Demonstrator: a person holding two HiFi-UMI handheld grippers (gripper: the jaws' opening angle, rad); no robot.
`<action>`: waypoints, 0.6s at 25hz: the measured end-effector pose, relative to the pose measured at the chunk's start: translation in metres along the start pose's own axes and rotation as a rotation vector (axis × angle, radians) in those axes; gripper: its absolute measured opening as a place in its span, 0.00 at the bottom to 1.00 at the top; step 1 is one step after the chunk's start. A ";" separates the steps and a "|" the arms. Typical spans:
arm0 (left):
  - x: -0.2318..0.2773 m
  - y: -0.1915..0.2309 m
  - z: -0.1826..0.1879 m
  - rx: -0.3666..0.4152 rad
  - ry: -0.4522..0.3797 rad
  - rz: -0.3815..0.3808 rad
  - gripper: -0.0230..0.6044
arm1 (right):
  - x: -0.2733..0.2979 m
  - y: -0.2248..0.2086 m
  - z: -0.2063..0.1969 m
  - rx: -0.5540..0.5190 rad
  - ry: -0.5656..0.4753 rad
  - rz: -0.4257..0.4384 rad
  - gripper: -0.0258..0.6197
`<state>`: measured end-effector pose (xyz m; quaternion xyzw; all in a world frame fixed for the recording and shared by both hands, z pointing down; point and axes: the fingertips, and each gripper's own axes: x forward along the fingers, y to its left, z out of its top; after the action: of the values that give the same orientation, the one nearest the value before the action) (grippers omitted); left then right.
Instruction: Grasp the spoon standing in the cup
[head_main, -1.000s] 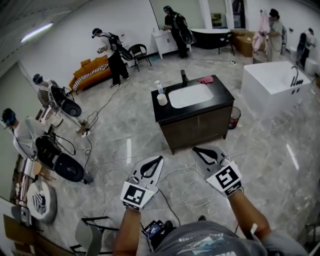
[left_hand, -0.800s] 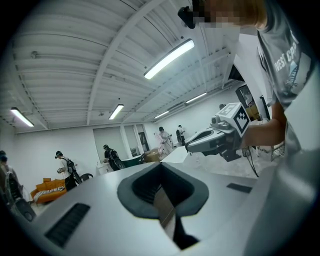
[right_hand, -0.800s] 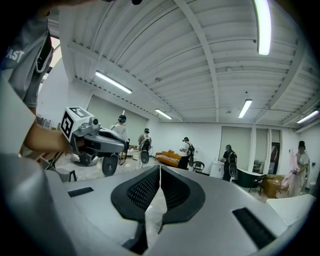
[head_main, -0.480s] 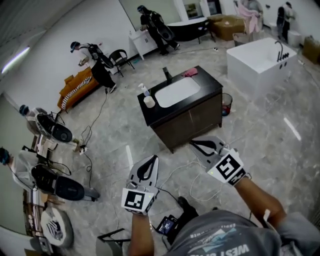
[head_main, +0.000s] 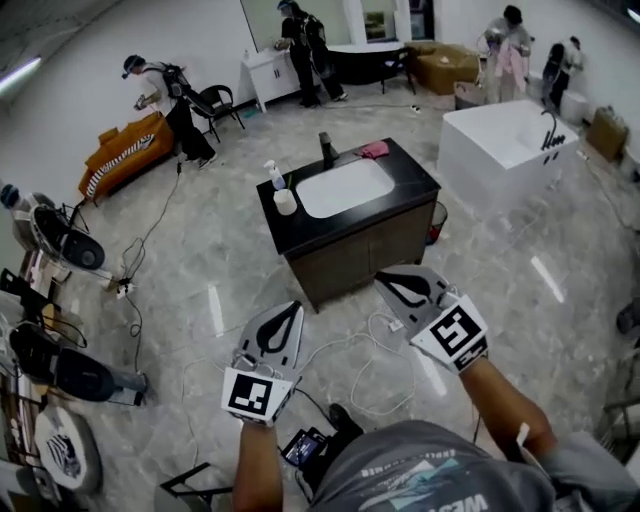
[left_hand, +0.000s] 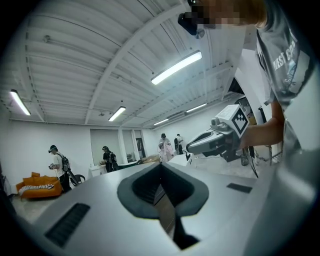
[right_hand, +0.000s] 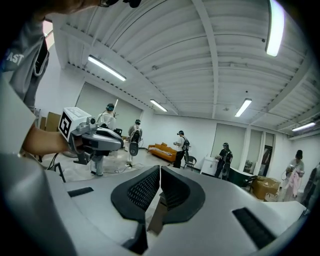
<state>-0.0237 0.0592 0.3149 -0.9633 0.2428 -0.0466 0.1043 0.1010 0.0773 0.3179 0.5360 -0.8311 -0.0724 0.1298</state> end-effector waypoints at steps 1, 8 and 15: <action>0.002 0.012 -0.004 0.004 -0.004 -0.004 0.04 | 0.012 -0.001 0.000 -0.004 0.005 -0.003 0.09; 0.012 0.085 -0.026 0.002 -0.044 -0.039 0.04 | 0.084 0.001 -0.001 -0.015 0.044 -0.038 0.09; 0.020 0.134 -0.031 -0.019 -0.109 -0.070 0.04 | 0.127 0.000 0.009 -0.028 0.080 -0.083 0.09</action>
<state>-0.0720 -0.0712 0.3158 -0.9733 0.2031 0.0047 0.1066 0.0486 -0.0380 0.3267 0.5707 -0.8011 -0.0680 0.1672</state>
